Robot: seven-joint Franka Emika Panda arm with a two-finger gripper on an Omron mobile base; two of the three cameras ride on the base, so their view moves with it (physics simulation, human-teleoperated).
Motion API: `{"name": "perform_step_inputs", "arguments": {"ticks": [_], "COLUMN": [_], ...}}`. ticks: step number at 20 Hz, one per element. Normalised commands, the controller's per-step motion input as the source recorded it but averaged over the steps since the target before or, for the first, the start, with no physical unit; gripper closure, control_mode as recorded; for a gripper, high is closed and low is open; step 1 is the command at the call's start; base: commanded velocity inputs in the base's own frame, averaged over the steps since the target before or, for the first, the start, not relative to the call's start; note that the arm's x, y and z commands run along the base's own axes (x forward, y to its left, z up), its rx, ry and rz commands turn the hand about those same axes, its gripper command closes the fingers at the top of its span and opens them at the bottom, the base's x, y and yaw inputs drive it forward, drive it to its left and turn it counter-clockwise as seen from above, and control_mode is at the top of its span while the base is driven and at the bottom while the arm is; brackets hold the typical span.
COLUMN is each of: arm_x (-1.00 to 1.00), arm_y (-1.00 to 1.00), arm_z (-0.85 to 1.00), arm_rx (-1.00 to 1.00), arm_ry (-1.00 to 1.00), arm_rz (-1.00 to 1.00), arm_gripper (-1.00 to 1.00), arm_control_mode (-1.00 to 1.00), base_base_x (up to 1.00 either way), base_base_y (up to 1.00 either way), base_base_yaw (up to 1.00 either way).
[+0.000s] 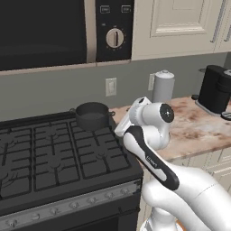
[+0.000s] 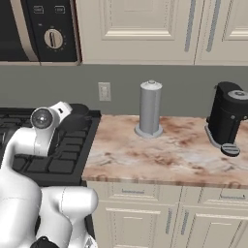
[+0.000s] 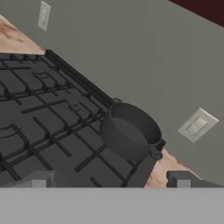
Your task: Move the pot and pan from the stove into the sink.
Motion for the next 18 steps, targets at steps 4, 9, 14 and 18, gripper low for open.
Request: {"name": "perform_step_inputs", "arguments": {"ticks": [4, 9, 14, 18], "arm_x": [0.00, 0.00, 0.03, 0.19], "arm_y": [0.06, 0.04, 0.01, 0.07], "arm_z": [-0.07, -0.02, -0.06, -0.08], "arm_rx": [-0.07, -0.04, -0.01, -0.06], "arm_ry": [0.05, 0.01, 0.00, 0.00], "arm_rz": [0.00, 0.00, 0.00, 0.00], "arm_gripper": [-1.00, -1.00, -1.00, -1.00], "arm_control_mode": [-1.00, -1.00, -1.00, -1.00], "base_base_x": [0.00, 0.00, 0.00, 0.00], "base_base_y": [0.00, 0.00, 0.00, 0.00], "base_base_yaw": [0.00, 0.00, 0.00, 0.00]}}
